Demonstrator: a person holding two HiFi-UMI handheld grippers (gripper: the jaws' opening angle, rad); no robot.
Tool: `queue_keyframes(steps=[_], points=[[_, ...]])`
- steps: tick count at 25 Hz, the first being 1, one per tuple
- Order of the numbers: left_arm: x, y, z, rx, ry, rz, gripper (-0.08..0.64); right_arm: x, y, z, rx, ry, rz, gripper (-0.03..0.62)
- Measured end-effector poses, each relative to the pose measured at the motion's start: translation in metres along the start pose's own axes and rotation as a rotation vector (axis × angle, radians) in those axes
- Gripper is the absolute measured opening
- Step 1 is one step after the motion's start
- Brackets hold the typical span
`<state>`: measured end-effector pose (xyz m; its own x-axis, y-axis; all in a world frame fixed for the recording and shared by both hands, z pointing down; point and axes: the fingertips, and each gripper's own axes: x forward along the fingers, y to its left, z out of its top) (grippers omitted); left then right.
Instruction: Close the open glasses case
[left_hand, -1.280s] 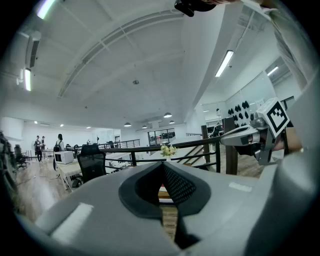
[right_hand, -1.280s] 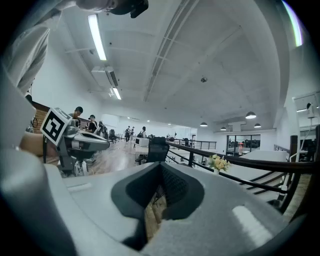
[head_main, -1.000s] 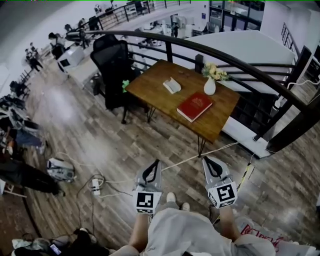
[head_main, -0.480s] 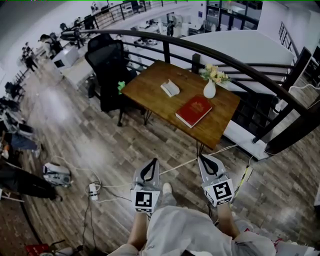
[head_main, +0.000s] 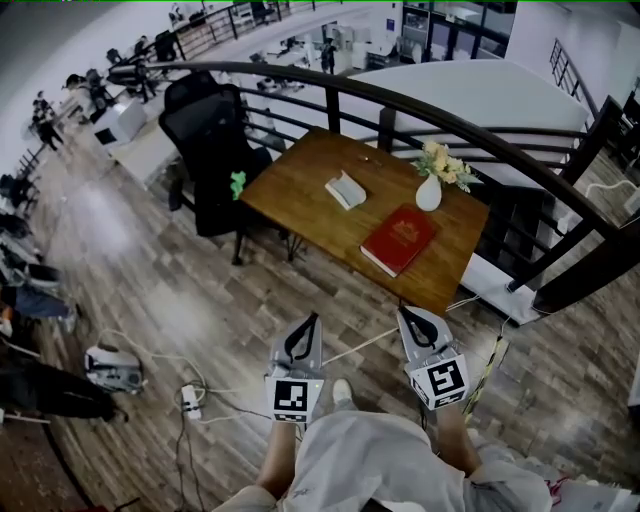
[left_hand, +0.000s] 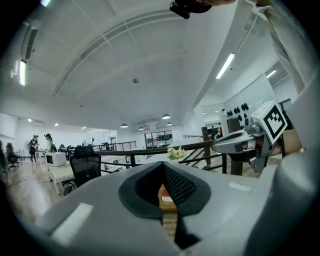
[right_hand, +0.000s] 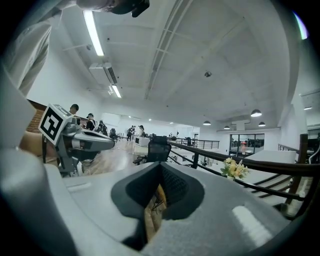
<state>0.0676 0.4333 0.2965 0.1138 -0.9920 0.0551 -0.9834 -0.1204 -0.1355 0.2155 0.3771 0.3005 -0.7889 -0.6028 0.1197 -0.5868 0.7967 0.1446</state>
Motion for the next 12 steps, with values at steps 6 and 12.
queue_keyframes(steps=[6, 12], points=[[0.025, 0.04, 0.0, -0.001, -0.021, -0.026, 0.02, 0.046, 0.003, 0.004, 0.006, 0.011, -0.023, 0.003], [0.044, 0.067, -0.004, -0.008, -0.039, -0.038, 0.02, 0.081, 0.01, 0.007, 0.004, 0.014, -0.019, 0.003]])
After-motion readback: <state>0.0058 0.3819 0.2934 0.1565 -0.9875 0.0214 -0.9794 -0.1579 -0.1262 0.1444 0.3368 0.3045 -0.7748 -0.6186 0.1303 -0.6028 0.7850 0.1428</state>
